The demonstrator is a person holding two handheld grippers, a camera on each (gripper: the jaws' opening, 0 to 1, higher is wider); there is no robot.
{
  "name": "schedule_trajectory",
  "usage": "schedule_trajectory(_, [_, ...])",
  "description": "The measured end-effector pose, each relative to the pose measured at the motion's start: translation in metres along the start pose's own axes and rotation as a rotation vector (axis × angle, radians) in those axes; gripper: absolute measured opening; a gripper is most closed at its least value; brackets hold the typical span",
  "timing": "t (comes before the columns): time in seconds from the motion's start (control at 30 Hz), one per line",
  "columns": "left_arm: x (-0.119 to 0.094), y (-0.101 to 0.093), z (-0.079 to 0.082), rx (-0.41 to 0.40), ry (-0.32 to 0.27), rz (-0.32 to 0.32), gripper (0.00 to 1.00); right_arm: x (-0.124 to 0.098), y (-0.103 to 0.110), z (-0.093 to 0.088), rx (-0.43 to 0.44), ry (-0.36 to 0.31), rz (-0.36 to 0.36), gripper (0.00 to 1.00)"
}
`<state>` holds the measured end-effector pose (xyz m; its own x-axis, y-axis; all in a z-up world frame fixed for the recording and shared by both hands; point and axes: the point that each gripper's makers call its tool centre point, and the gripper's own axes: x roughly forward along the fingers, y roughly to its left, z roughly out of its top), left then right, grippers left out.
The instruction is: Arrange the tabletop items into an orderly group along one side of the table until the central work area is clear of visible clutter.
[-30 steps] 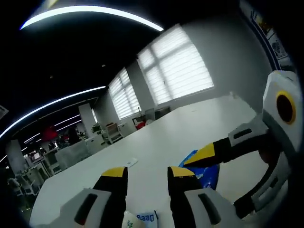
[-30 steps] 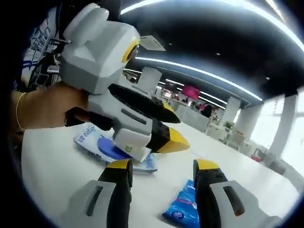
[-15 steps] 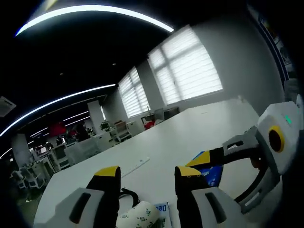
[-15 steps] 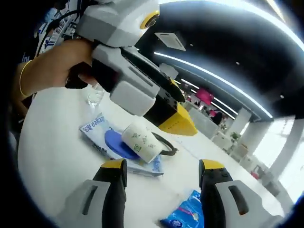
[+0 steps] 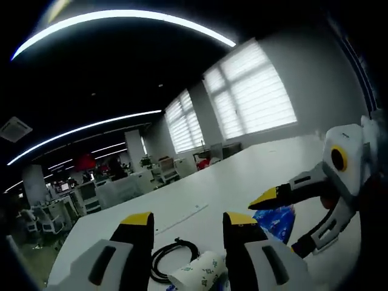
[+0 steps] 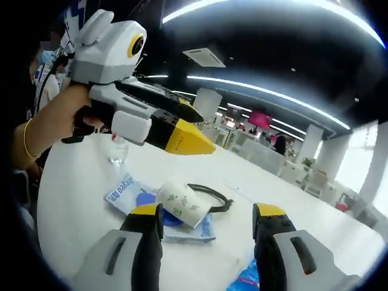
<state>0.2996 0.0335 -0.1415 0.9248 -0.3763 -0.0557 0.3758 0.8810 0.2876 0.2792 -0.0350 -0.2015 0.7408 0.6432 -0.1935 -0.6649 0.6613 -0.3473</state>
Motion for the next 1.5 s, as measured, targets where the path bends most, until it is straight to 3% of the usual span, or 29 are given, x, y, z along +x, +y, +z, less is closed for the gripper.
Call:
schedule_trajectory(0.23, [0.004,0.022,-0.013,-0.048,0.048,0.038,0.45,0.022,-0.014,0.013,0.059,0.025,-0.022,0.55])
schedule_trajectory(0.37, [0.008,0.036,-0.027,-0.134,0.072,0.049,0.45,0.037,-0.021,0.015,0.084,0.046,-0.025,0.53])
schedule_trajectory(0.47, [0.012,0.049,-0.040,-0.121,0.102,0.090,0.45,0.047,-0.026,0.011,0.122,0.087,-0.037,0.51])
schedule_trajectory(0.57, [0.017,0.055,-0.054,-0.158,0.129,0.097,0.45,0.058,-0.030,0.010,0.130,0.101,-0.041,0.50])
schedule_trajectory(0.77, [0.026,0.066,-0.075,-0.237,0.164,0.097,0.45,0.075,-0.030,-0.001,0.171,0.149,-0.039,0.50])
schedule_trajectory(0.87, [0.028,0.075,-0.083,-0.148,0.207,0.139,0.44,0.085,-0.032,-0.009,0.156,0.177,-0.052,0.50])
schedule_trajectory(1.0, [0.037,0.073,-0.086,-0.199,0.203,0.111,0.44,0.099,-0.035,-0.024,0.149,0.230,-0.080,0.51])
schedule_trajectory(1.13, [0.042,0.074,-0.094,-0.175,0.238,0.115,0.44,0.107,-0.037,-0.035,0.168,0.260,-0.102,0.50])
schedule_trajectory(1.2, [0.046,0.075,-0.102,-0.217,0.258,0.107,0.44,0.113,-0.040,-0.042,0.196,0.284,-0.113,0.50])
schedule_trajectory(1.27, [0.049,0.077,-0.106,-0.226,0.264,0.102,0.44,0.113,-0.048,-0.052,0.225,0.327,-0.171,0.52])
schedule_trajectory(1.5, [0.058,0.075,-0.125,-0.255,0.323,0.087,0.44,0.124,-0.053,-0.057,0.246,0.339,-0.180,0.48])
